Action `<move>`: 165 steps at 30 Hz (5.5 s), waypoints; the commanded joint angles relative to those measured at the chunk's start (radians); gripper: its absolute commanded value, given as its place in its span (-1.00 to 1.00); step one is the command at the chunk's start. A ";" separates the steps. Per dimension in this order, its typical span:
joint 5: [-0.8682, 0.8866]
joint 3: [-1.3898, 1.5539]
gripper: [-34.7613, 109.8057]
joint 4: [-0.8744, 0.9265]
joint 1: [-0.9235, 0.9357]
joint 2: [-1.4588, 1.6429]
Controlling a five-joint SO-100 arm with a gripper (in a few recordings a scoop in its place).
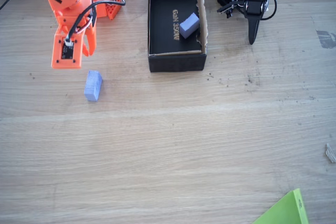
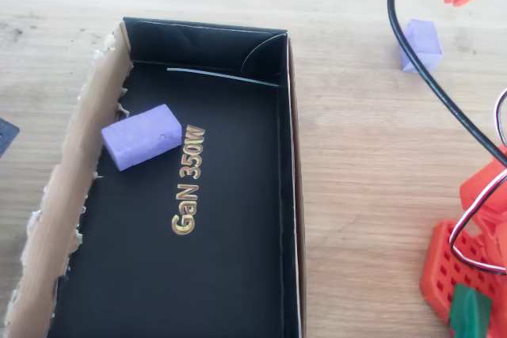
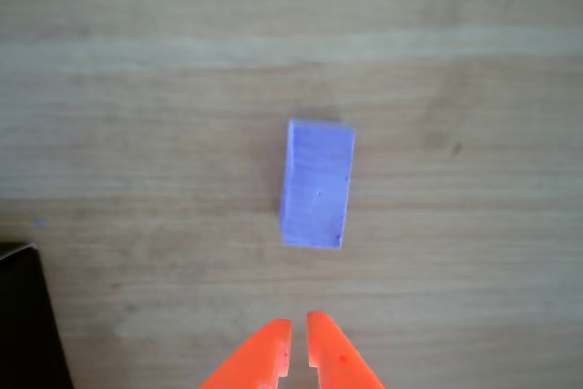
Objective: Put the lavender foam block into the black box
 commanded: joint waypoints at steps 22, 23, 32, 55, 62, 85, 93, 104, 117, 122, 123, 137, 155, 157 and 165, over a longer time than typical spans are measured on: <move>-0.075 -0.072 -0.09 0.002 0.034 -0.015; -0.075 -0.072 -0.06 0.003 0.034 -0.015; -0.092 -0.072 0.03 0.005 0.051 -0.011; -0.163 -0.063 0.01 -0.037 0.100 -0.049; -0.161 -0.063 0.01 -0.067 0.097 -0.098; -0.221 -0.084 0.01 -0.193 0.133 -0.285; -0.245 -0.087 -0.12 -0.244 0.167 -0.311; -0.236 -0.087 -0.09 -0.279 0.156 -0.350; -0.164 -0.089 -0.05 -0.275 0.127 -0.370; -0.072 -0.081 -0.04 -0.262 0.120 -0.374; -0.071 -0.080 -0.03 -0.265 0.120 -0.374; -0.028 -0.086 -0.01 -0.273 0.120 -0.428; 0.067 -0.078 -0.52 -0.189 0.137 -0.417; 0.049 -0.077 -0.52 -0.156 0.140 -0.383; -0.044 -0.080 -0.52 0.110 0.163 -0.043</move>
